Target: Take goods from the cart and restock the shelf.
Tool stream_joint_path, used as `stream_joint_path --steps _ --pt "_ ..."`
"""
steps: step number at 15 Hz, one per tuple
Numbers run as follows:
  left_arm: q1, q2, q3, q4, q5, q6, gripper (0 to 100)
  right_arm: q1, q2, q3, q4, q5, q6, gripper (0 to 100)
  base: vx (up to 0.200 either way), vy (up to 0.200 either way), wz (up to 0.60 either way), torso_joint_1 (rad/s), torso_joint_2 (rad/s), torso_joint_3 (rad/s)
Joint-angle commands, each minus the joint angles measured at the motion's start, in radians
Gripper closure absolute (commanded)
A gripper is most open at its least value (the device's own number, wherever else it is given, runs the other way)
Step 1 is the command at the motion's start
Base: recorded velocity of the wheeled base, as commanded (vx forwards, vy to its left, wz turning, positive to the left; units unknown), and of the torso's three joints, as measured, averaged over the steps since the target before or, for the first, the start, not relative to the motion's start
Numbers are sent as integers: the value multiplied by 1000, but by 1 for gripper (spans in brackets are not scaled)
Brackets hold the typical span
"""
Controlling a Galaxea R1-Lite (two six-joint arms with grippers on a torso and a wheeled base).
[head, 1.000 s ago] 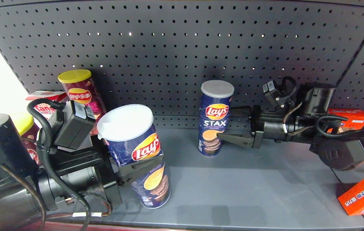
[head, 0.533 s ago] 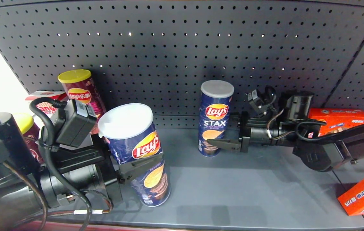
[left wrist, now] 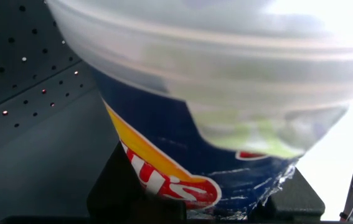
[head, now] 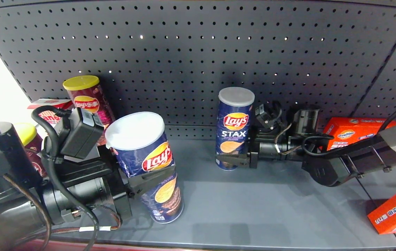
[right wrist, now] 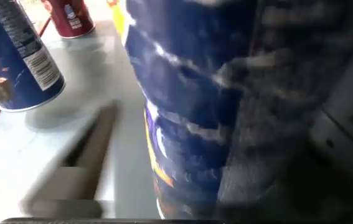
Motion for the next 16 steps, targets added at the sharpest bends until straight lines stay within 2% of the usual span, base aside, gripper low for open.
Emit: stream_joint_path --steps 1,7,13,16 --pt "2 -1 0 0 0 0 100 11 13 1 -7 -10 1 100 0 0 0 0 0 0" --pt "2 -3 -2 0 0 0 100 14 -82 65 -7 -25 4 100 0 0 0 0 0 0" --pt "-1 -9 -3 0 0 0 100 85 -365 335 -10 -28 12 100 0 0 0 0 0 0" --pt "-2 -9 -5 0 0 0 100 131 -454 453 -12 -85 12 100 0 0 0 0 0 0"
